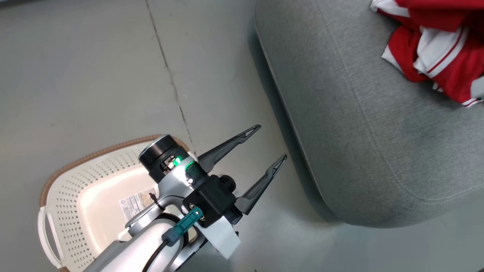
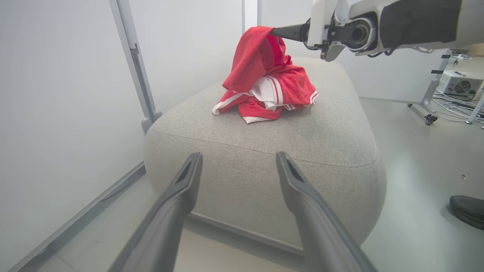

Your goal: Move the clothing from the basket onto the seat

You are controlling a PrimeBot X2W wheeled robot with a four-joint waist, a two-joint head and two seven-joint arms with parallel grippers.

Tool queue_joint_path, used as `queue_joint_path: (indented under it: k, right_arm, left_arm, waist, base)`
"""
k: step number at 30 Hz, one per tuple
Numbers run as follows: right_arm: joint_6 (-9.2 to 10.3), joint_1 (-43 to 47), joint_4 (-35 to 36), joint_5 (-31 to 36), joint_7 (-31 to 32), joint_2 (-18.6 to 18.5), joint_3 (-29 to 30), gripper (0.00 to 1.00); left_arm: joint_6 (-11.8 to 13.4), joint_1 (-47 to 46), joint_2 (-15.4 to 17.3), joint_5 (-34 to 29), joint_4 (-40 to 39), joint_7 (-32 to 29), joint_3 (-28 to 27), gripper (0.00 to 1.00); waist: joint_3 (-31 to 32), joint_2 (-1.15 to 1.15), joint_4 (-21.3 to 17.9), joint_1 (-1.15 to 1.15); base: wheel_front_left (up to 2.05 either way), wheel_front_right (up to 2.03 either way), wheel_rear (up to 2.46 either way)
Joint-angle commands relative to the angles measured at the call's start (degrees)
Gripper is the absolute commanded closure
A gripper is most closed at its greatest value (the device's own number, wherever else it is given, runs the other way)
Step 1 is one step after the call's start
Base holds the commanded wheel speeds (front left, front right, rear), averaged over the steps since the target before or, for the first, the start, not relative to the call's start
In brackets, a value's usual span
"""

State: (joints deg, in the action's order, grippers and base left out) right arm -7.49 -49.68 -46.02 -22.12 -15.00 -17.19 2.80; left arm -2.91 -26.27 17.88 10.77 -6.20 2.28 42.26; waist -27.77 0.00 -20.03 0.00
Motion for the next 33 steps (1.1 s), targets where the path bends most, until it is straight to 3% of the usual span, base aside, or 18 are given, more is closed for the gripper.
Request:
queue_joint_path:
  k: [1, 13, 26, 33]
  right_arm:
    - [-0.01, 1.78, 0.74, 0.07, -0.27, 0.14, -0.57, 0.0]
    - [-0.01, 13.84, 14.28, 1.65, -0.22, 2.91, -1.14, 0.0]
    - [-0.01, 27.19, 30.42, 6.32, 0.03, 9.31, -3.54, 0.0]
    - [-0.01, 31.77, 36.23, 7.74, 2.36, 11.32, -4.39, 0.0]
  left_arm:
    - [0.8, 1.2, 0.18, 0.66, 0.42, 0.53, -0.53, 0.0]
    - [7.38, 5.99, -0.81, 2.89, 1.09, 5.05, -4.97, 0.0]
    - [16.3, 10.72, -1.81, 5.33, 1.37, 10.26, -12.66, 0.0]
    - [19.38, 13.04, -2.55, 7.18, 0.67, 12.36, -17.73, 0.0]
  waist:
    - [2.75, 0.0, -0.52, 0.0]
    - [8.89, 0.0, 1.1, 0.0]
    - [12.48, 0.0, 7.93, 0.0]
    - [14.52, 0.0, 12.48, 0.0]
  base:
    - [0.0, 0.0, 0.0]
    - [0.0, 0.0, 0.0]
    - [0.0, 0.0, 0.0]
    - [0.0, 0.0, 0.0]
